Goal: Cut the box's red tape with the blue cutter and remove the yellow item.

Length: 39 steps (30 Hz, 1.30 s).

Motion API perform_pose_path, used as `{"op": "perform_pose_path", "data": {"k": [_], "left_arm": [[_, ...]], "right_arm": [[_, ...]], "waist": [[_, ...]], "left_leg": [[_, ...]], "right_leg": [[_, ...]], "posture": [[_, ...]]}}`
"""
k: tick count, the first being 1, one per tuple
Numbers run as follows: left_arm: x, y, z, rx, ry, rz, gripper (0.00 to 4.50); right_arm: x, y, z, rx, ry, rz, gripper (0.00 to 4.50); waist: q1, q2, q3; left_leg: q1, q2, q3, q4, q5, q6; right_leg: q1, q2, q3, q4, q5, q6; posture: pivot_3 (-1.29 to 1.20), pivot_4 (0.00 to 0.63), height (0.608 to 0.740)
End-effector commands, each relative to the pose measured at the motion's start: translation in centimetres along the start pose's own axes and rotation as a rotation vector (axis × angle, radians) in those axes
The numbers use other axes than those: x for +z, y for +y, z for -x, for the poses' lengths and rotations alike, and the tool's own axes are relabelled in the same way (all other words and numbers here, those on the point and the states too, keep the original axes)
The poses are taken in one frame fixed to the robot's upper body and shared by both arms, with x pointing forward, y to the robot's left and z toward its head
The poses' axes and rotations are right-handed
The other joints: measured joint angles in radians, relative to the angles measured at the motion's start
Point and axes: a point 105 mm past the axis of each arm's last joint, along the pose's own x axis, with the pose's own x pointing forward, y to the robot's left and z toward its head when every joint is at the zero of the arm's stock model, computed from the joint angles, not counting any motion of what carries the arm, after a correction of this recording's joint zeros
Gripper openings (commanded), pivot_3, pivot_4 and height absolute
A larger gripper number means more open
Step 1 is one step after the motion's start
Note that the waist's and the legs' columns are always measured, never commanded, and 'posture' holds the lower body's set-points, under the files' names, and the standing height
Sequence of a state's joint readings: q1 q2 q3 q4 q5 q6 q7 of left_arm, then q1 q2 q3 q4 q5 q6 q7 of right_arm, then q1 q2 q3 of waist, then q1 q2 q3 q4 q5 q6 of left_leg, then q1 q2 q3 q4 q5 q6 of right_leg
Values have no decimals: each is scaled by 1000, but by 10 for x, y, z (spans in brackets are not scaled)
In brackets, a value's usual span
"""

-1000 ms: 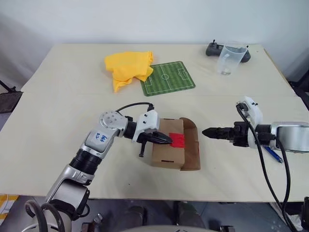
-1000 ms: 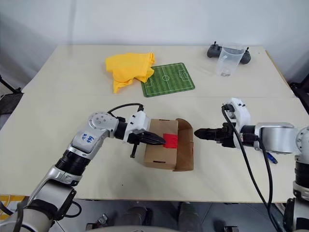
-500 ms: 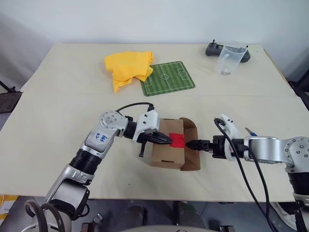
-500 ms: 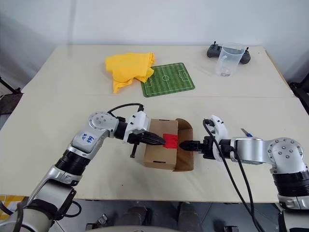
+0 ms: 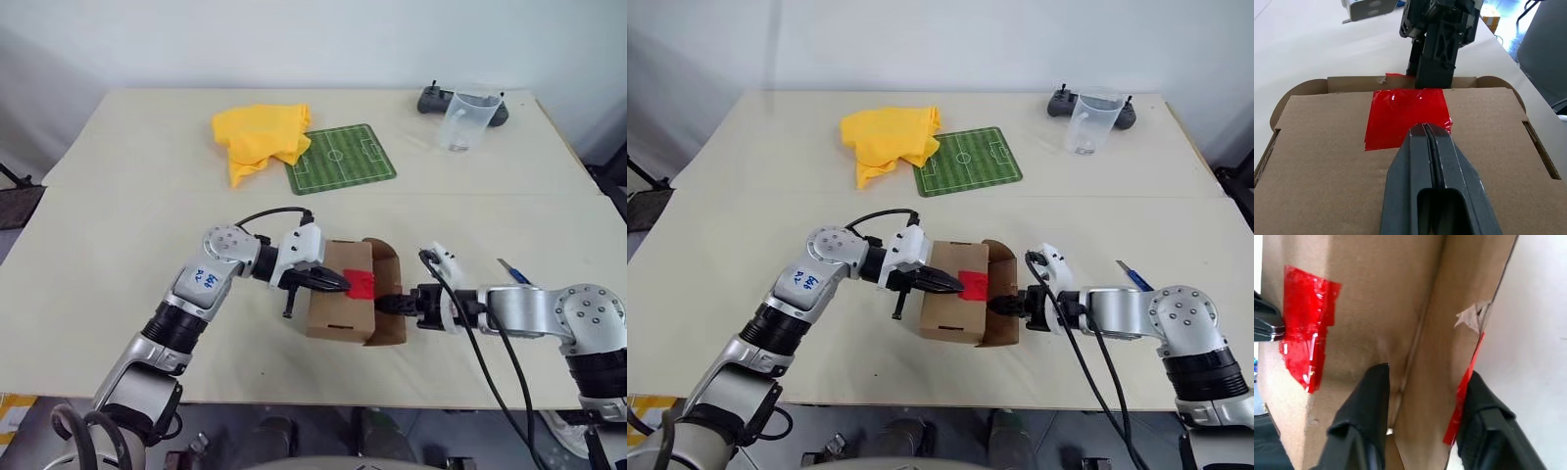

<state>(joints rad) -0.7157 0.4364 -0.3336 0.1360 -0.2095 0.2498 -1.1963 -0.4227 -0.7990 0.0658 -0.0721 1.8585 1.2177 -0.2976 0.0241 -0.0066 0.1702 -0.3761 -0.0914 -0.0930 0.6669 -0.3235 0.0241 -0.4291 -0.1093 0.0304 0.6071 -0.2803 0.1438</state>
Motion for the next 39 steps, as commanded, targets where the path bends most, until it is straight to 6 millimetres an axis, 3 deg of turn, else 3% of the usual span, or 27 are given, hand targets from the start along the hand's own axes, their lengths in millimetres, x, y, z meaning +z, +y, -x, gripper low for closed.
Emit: {"op": "perform_pose_path", "data": {"k": [1, 3, 11, 22, 39], "left_arm": [[-11, -1, -2, 5, 41, 26, 0], [-11, 0, -2, 14, 36, 31, 0], [-19, 11, 4, 106, 53, 62, 0], [-23, 7, -11, 89, 44, 105, 0], [-38, -2, -17, 67, 125, 215, 0]], "right_arm": [[7, 5, 4, 23, -29, 15, 636], [9, 4, 7, 21, -39, 18, 45], [31, 7, 38, -53, -101, 125, 45], [54, 48, 72, -138, -86, 398, 45], [48, 70, 66, -254, -33, 629, 45]], "waist": [[0, 0, 0], [0, 0, 0], [5, 0, 0], [19, 0, 0], [52, 0, 0]], "left_leg": [[0, 0, 0, 0, 0, 0], [0, 0, 0, 0, 0, 0], [0, -1, -1, 0, 0, 0], [-1, -1, -2, 0, 0, 1], [-3, -3, -4, 0, -1, 2]], "right_leg": [[0, 0, 0, 0, 0, 0], [0, 0, 0, 0, 0, 0], [0, -1, 0, 0, 0, 0], [1, -2, -1, -3, 0, 0], [2, -3, -2, -7, 0, 1]], "posture": [[0, 150, 740], [0, 150, 740], [0, 150, 740], [0, 150, 740], [0, 150, 740]]}}
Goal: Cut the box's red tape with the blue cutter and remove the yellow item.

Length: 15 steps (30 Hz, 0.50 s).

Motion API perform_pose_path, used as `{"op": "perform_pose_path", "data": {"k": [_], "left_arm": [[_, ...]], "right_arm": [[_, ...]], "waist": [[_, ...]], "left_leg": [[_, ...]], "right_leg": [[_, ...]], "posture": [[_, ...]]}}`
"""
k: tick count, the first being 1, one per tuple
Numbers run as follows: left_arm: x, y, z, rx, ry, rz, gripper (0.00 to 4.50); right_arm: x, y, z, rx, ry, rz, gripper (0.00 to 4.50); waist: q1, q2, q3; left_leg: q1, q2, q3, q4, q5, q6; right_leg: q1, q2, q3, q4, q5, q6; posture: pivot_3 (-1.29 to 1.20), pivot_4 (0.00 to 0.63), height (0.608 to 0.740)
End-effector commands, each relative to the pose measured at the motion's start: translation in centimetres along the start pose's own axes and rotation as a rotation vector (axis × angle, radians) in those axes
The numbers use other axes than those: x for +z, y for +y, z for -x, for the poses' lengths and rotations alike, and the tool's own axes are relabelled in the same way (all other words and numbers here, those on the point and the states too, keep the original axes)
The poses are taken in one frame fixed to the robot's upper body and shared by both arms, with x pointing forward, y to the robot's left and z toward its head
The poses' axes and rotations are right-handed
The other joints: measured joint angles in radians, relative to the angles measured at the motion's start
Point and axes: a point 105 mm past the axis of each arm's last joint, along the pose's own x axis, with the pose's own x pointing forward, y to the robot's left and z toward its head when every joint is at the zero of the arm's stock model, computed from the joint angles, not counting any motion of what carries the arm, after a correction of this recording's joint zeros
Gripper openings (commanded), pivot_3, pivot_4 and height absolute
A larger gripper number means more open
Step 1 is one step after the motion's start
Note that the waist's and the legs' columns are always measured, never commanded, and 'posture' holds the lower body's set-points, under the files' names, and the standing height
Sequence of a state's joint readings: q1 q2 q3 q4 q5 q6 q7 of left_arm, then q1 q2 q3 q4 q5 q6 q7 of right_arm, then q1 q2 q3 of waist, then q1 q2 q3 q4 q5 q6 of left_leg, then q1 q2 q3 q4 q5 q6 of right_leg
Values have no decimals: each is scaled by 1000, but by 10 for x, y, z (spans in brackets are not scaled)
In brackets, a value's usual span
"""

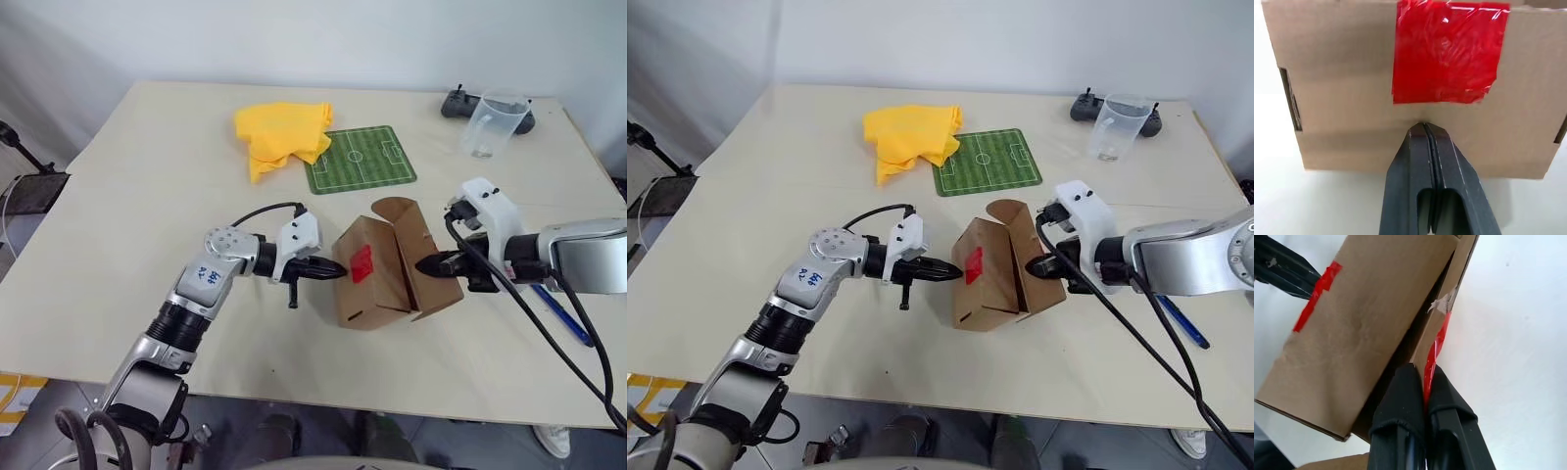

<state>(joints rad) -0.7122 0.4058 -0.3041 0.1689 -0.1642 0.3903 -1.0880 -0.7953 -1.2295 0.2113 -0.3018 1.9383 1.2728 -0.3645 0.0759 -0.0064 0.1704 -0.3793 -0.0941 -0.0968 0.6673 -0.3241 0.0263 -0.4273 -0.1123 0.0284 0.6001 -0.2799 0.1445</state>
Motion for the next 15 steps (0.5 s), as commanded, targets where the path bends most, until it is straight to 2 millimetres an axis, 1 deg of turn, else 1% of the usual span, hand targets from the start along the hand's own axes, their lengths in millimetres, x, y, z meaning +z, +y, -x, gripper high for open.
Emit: {"op": "perform_pose_path", "data": {"k": [1, 6, 10, 12, 15], "left_arm": [[-23, -16, -16, -64, 87, 55, 0], [-24, -17, -16, -52, 92, 64, 0], [-23, -15, -18, -35, 74, 62, 0], [-20, -15, -20, -30, 48, 72, 0], [-17, -14, -16, -27, 25, 68, 0]], "right_arm": [[12, 19, 3, 34, -51, 76, 45], [12, 26, 0, 17, -61, 112, 45], [9, 31, -5, 10, -69, 117, 45], [4, 28, -9, -20, -64, 94, 45], [-1, 21, -7, -70, -58, 87, 45]], "waist": [[0, 0, 0], [1, 0, 0], [1, 0, 0], [1, 0, 0], [1, 0, 0]], "left_leg": [[0, 0, 0, 0, 0, 0], [-1, 0, 0, 0, 0, 0], [-2, 0, -1, 0, 0, 0], [-2, 0, -1, 0, 0, 0], [-2, 0, -1, 1, 0, 0]], "right_leg": [[0, 0, 0, 0, 0, 0], [-1, 0, 0, 0, 0, 0], [-2, 0, -2, -1, 0, 0], [-2, 0, -3, -1, 0, 0], [-1, 0, -10, -1, 0, 0]], "posture": [[0, 150, 740], [0, 150, 740], [0, 150, 740], [0, 150, 740], [0, 150, 740]]}}
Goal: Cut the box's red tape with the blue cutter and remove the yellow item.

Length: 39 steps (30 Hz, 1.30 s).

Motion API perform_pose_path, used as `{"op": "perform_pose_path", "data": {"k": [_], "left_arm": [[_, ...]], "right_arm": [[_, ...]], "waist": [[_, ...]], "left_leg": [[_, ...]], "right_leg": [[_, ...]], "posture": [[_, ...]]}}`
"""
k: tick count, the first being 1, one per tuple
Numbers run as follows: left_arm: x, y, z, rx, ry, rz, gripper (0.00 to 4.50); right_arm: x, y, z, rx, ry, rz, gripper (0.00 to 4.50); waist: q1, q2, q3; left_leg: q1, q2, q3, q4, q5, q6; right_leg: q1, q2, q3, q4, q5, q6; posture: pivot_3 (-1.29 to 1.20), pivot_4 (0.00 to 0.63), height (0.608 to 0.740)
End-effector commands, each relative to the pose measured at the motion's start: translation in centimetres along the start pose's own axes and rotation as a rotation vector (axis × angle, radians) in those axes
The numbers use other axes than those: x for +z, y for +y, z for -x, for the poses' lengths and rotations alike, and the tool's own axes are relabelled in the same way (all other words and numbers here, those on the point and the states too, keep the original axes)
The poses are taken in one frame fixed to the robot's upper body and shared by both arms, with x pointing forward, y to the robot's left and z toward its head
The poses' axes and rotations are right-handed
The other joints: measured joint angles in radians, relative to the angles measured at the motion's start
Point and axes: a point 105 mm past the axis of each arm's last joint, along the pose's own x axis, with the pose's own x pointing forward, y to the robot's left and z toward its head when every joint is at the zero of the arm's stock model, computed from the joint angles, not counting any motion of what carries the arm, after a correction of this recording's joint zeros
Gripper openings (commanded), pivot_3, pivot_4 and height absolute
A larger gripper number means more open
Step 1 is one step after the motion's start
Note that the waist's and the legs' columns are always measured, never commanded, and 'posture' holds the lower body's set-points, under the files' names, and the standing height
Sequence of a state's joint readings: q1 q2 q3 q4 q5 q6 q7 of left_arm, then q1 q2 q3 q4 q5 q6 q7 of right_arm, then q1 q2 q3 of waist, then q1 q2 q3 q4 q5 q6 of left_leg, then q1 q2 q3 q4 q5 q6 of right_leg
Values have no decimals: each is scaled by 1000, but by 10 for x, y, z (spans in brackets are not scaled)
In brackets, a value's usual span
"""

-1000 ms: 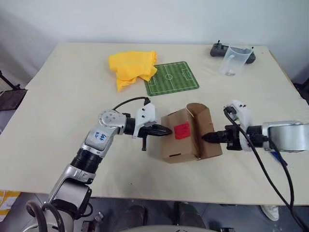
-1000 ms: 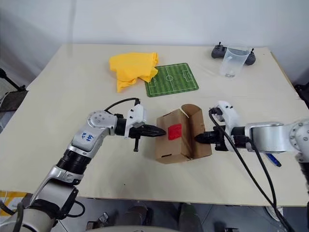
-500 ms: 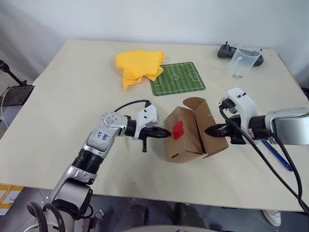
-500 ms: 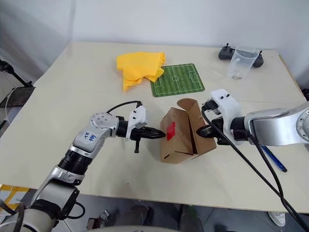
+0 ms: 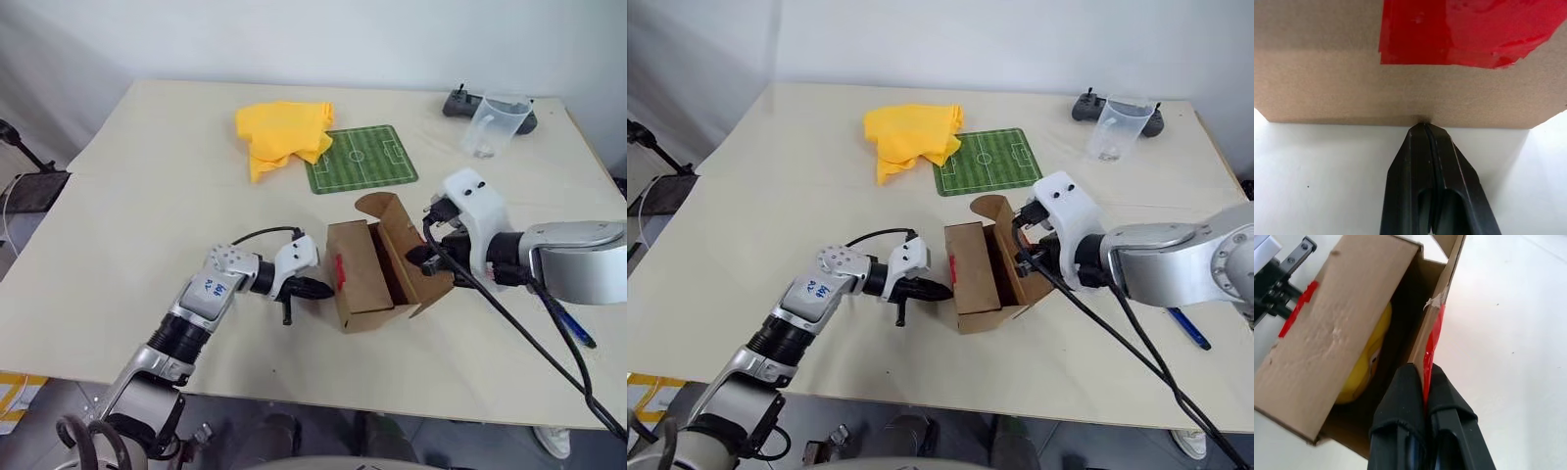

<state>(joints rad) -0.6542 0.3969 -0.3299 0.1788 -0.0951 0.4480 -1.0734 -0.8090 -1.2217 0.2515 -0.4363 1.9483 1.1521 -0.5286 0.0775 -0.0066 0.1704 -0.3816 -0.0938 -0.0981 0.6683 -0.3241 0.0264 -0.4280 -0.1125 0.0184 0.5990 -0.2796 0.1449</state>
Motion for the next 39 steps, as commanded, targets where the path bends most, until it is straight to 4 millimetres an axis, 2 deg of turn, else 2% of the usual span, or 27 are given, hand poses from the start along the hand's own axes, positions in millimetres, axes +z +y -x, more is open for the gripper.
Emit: {"op": "perform_pose_path", "data": {"k": [1, 14, 21, 23, 25, 27, 29, 31, 33, 39], "left_arm": [[15, -6, -6, -33, -72, -40, 0], [15, 10, 34, 18, -128, -134, 0], [19, 10, 51, 8, -123, -177, 0], [28, 1, 65, -72, -130, -152, 0], [45, -19, 82, -219, -159, -80, 0], [60, -33, 89, -318, -173, -47, 0], [75, -36, 87, -341, -212, -57, 0], [97, -35, 78, -335, -300, -86, 0], [112, -30, 68, -308, -357, -93, 0], [116, -12, 30, -170, -354, -138, 0]], "right_arm": [[-10, 8, -1, 20, 26, 10, 45], [13, -5, 14, -90, -39, 73, 45], [19, -7, 16, -123, -50, 115, 45], [18, -8, 16, -130, -47, 114, 45], [15, -10, 15, -135, -40, 105, 45], [12, -13, 14, -136, -29, 92, 45], [9, -14, 12, -138, -19, 85, 45], [6, -17, 11, -142, -8, 77, 45], [4, -18, 11, -145, -2, 73, 45], [2, -17, 9, -139, 3, 77, 45]], "waist": [[-1, 0, 0], [-24, 1, 1], [-31, 1, 1], [-33, 1, 1], [-39, 1, 1], [-48, 2, 1], [-48, 2, 2], [-46, 2, 2], [-47, 2, 2], [-56, 2, 2]], "left_leg": [[0, 0, 0, 0, 0, 0], [-10, 1, -1, 0, 1, -1], [-11, 1, -1, 0, 1, -1], [-11, 1, -1, 0, 1, -1], [-13, 1, -1, 0, 1, -2], [-17, 1, -2, 2, 1, -2], [-19, 1, -5, 5, 1, -2], [-22, 0, -7, 10, 1, -2], [-22, -1, -7, 13, 1, -1], [-22, 0, -6, 13, 1, -2]], "right_leg": [[0, 0, -1, 0, 0, 0], [-11, 0, -4, 5, 0, 0], [-12, 0, -4, 5, 0, 0], [-12, 0, -4, 6, 0, 0], [-14, 0, -4, 7, 0, 0], [-18, 0, -5, 8, 0, 0], [-17, -1, -8, 8, 0, 0], [-17, -1, -10, 8, 0, 0], [-17, -1, -10, 10, 0, 0], [-17, 0, -9, 12, 0, 0]], "posture": [[0, 150, 740], [0, 150, 740], [0, 150, 740], [0, 150, 740], [0, 150, 740], [0, 150, 740], [0, 150, 740], [0, 150, 740], [0, 150, 740], [0, 150, 740]]}}
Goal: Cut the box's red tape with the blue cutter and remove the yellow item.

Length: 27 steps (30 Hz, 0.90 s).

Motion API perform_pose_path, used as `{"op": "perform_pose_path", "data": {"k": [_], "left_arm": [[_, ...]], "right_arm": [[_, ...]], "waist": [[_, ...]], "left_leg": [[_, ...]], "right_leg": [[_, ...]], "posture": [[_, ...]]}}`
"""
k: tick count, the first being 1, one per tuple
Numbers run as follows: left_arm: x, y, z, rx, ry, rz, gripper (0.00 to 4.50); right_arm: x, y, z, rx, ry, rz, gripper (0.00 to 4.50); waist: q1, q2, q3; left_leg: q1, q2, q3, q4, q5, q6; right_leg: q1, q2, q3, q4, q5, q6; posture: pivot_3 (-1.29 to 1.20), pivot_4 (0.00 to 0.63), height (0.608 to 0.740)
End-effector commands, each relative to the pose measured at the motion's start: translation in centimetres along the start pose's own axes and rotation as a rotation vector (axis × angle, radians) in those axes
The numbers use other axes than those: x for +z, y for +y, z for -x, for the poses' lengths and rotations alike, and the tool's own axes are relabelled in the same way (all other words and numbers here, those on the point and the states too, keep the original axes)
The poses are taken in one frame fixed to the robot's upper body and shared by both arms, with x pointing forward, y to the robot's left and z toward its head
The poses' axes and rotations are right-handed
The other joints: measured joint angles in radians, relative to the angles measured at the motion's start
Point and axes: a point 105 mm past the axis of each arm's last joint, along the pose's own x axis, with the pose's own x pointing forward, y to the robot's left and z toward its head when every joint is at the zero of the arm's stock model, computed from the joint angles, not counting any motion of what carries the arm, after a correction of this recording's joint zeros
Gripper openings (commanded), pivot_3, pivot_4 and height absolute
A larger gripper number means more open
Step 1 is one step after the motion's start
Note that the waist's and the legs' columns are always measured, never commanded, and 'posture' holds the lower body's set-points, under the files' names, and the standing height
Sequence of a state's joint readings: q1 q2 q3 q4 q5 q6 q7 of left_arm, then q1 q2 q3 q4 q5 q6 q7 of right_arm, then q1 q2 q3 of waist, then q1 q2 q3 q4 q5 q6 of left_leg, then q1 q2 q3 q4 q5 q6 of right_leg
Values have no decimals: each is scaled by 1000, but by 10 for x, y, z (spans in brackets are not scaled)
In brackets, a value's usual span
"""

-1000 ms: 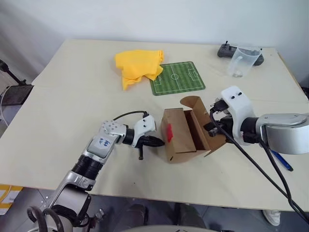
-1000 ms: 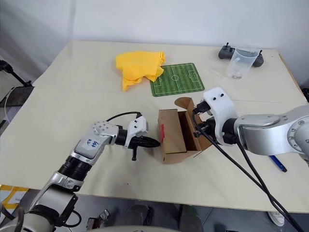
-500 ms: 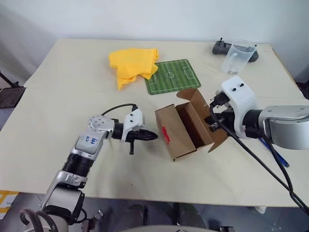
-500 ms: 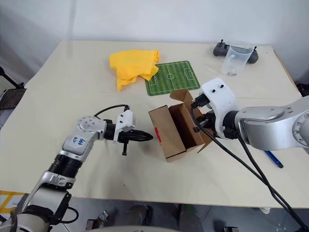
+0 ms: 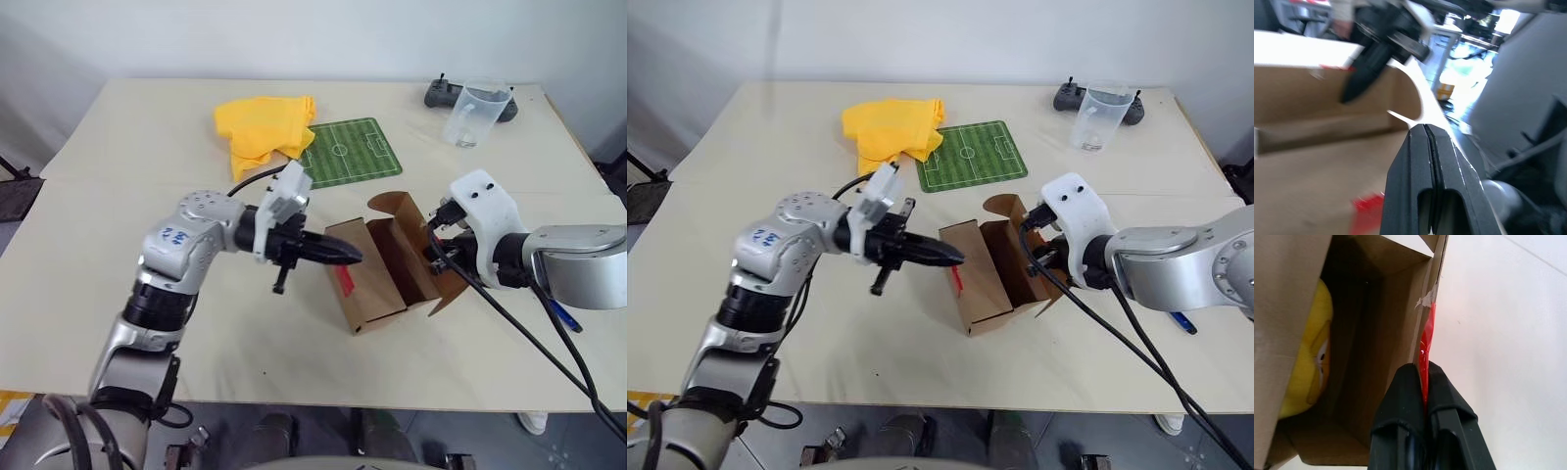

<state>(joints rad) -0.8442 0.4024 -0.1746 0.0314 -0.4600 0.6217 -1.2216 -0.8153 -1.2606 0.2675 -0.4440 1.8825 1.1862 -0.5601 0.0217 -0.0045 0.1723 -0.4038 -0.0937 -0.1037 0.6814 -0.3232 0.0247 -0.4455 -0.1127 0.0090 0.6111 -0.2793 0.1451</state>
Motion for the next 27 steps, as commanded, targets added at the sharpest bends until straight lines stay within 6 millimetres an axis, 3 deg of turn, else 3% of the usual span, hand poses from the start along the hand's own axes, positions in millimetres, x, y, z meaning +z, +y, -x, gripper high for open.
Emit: {"op": "perform_pose_path", "data": {"k": [1, 10, 14, 22, 27], "left_arm": [[-4, 10, -14, 55, 36, -65, 0], [-38, 8, -24, 24, 192, -105, 0], [-42, 7, -22, 24, 198, -93, 0], [-54, 5, -5, 31, 239, -56, 0], [-65, 4, 23, 57, 273, 37, 0]], "right_arm": [[7, -2, 7, -17, -33, 19, 45], [4, -3, 4, -27, -25, 12, 45], [1, -2, 1, -33, -17, 18, 45], [1, 0, -2, -34, -22, 25, 45], [-1, -9, 8, -54, -11, 21, 45]], "waist": [[1, 0, 0], [5, 0, 0], [5, 0, 0], [3, 0, 0], [3, 1, -1]], "left_leg": [[0, 0, 0, 0, 0, 0], [0, 0, 0, 1, 0, 0], [0, 0, 0, 1, 0, 0], [1, 0, 0, 1, 0, 0], [2, 0, 0, 1, 0, -1]], "right_leg": [[0, 0, 0, 0, 0, 0], [0, 0, 0, 0, 0, 0], [0, -1, 0, 1, 0, 0], [0, -1, 0, 1, 0, 0], [1, 0, 0, 2, 0, 0]], "posture": [[0, 150, 740], [0, 150, 740], [0, 150, 740], [0, 150, 740], [0, 150, 740]]}}
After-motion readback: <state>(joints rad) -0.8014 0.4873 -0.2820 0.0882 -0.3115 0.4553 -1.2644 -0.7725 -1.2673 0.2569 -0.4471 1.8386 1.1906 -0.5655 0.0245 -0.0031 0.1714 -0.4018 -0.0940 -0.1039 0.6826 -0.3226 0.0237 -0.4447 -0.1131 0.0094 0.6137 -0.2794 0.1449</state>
